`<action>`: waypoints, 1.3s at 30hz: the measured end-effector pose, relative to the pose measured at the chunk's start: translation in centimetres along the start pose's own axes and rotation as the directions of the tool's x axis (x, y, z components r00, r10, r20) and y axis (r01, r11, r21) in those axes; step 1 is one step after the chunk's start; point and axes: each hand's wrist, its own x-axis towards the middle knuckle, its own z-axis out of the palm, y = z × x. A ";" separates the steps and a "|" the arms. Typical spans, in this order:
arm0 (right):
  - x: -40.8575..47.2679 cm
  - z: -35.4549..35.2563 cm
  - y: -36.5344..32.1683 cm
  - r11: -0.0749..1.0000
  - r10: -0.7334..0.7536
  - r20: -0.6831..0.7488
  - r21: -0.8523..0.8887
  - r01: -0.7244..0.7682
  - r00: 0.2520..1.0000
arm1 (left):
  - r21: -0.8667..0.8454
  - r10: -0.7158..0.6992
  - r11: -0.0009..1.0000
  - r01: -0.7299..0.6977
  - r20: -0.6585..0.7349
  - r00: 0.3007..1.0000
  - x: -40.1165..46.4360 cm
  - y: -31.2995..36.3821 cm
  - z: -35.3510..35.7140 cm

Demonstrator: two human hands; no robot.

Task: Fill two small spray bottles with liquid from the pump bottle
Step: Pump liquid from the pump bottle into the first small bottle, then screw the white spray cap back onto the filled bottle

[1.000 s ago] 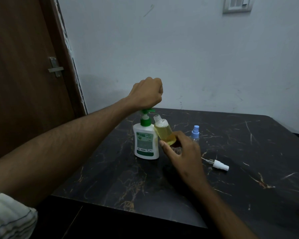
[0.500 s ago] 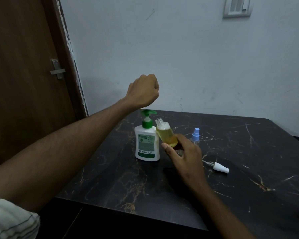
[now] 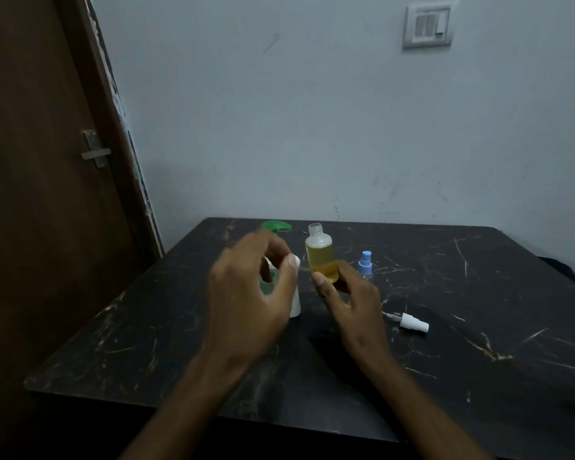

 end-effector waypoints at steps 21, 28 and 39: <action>-2.9 -1.9 -4.5 1.000 0.010 0.155 -0.025 -0.006 0.988 | -0.361 -0.318 0.859 0.364 0.182 0.931 -1.8 0.8 3.8; -5.0 -6.1 -2.5 0.888 0.067 0.186 -0.458 0.026 0.980 | -0.277 -0.347 0.860 0.429 0.298 0.889 -3.1 -0.8 4.4; -3.5 -15.7 0.5 0.648 0.219 0.026 -0.751 -0.126 0.975 | -0.234 -0.380 0.835 0.498 0.411 0.829 -4.3 -1.4 5.5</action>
